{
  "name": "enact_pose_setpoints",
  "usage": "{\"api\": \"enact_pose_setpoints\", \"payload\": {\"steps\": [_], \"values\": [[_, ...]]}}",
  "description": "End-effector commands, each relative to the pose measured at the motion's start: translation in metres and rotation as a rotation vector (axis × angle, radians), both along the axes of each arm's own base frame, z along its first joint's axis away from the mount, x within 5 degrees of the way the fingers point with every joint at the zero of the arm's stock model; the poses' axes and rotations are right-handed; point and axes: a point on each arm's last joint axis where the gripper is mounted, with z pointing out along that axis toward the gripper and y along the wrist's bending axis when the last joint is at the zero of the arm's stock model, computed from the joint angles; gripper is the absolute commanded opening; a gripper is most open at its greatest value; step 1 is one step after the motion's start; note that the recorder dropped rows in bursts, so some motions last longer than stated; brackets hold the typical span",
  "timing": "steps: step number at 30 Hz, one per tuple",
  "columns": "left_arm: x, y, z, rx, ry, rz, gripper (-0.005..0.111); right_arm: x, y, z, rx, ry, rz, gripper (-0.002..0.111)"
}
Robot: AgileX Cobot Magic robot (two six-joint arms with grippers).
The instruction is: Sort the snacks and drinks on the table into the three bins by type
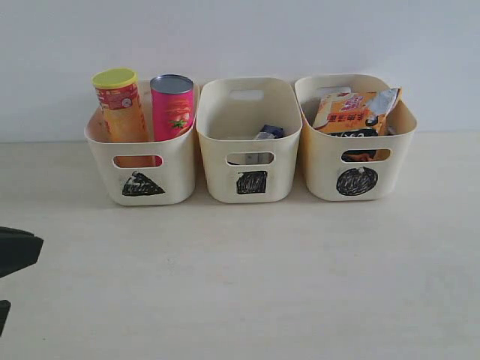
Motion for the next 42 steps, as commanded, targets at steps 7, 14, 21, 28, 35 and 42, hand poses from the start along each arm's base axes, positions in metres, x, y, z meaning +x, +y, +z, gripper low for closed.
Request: {"api": "enact_pose_setpoints", "payload": {"steps": [7, 14, 21, 28, 35, 42], "values": [[-0.009, 0.006, -0.005, -0.166, -0.205, -0.048, 0.004, 0.0, 0.0, 0.0, -0.001, -0.012, -0.005, 0.0], [-0.024, 0.033, -0.026, -0.275, -0.358, 0.045, 0.004, 0.0, 0.0, 0.0, -0.001, -0.012, -0.005, 0.0], [-0.042, 0.056, -0.049, -0.315, -0.485, 0.165, 0.004, 0.0, 0.0, 0.0, -0.001, -0.012, -0.005, 0.0], [-0.051, 0.072, -0.062, -0.304, -0.561, 0.313, 0.004, 0.0, 0.0, 0.0, -0.001, -0.012, -0.005, 0.0], [-0.055, 0.081, -0.078, -0.276, -0.593, 0.427, 0.004, 0.0, 0.0, 0.0, -0.001, -0.012, -0.005, 0.0], [-0.062, 0.084, -0.078, -0.287, -0.679, 0.47, 0.004, 0.0, 0.0, 0.0, -0.001, -0.012, -0.005, 0.0]]}}
